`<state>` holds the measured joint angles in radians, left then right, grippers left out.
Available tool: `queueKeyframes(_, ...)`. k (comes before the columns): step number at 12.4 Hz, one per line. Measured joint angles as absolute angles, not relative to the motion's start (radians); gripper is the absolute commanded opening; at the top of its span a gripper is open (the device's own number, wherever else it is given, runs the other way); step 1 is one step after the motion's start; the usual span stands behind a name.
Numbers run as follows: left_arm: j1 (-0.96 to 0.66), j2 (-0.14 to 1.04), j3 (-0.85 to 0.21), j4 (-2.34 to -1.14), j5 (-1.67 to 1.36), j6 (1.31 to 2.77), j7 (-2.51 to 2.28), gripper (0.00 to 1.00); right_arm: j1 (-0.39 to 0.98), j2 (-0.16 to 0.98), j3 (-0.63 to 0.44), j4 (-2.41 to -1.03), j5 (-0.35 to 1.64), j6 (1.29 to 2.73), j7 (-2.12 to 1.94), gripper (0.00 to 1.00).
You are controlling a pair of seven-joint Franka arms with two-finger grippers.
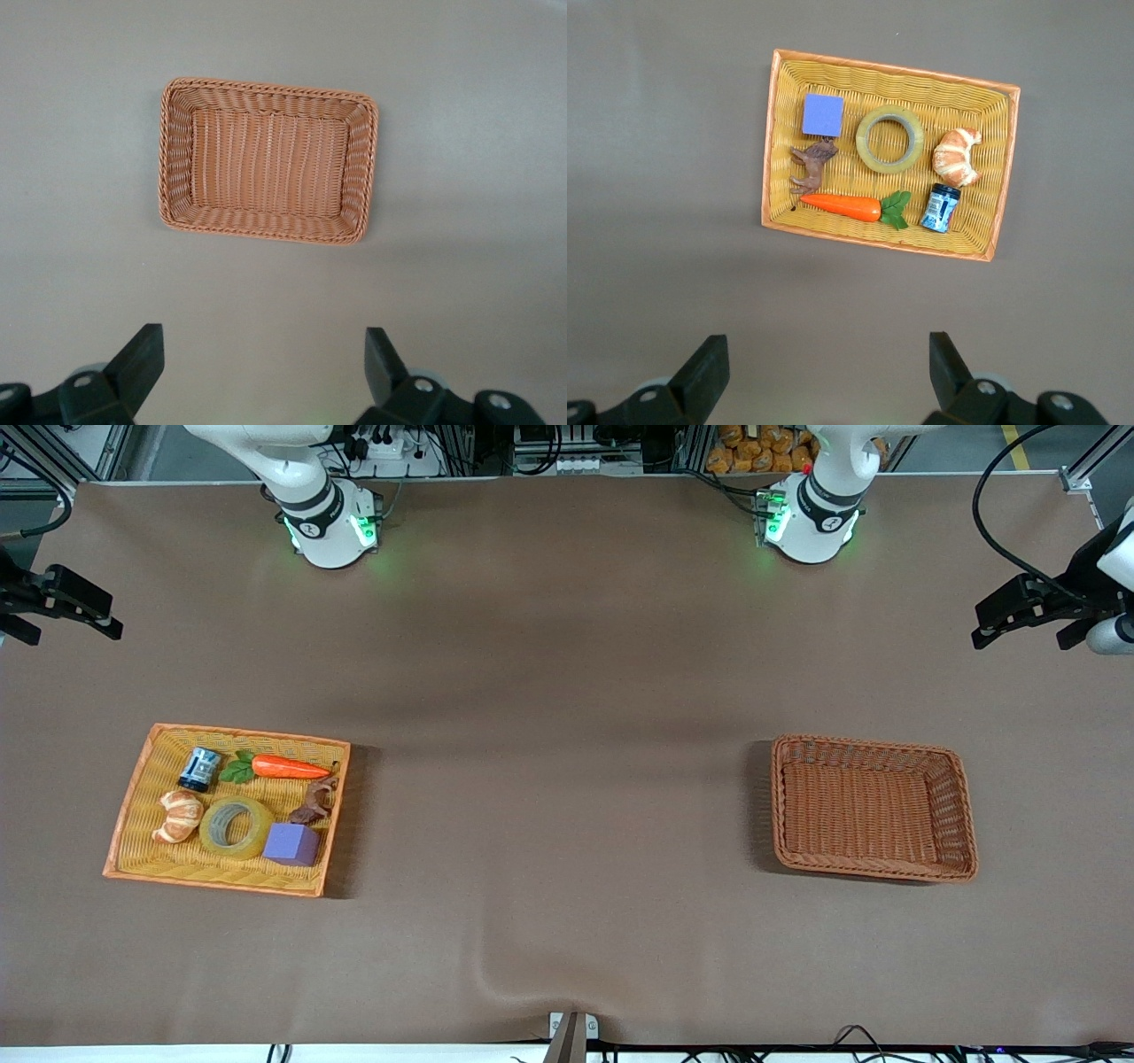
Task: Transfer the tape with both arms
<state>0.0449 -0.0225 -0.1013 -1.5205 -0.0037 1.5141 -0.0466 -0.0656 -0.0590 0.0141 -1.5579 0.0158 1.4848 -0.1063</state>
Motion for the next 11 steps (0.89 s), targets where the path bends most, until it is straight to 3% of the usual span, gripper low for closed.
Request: queueKeyframes(11,0.042,-0.010,-0.111,-1.521,-0.004,1.514,-0.048,1.00,-0.066,-0.052,0.014,-1.566,0.016,1.481,-0.106,1.00)
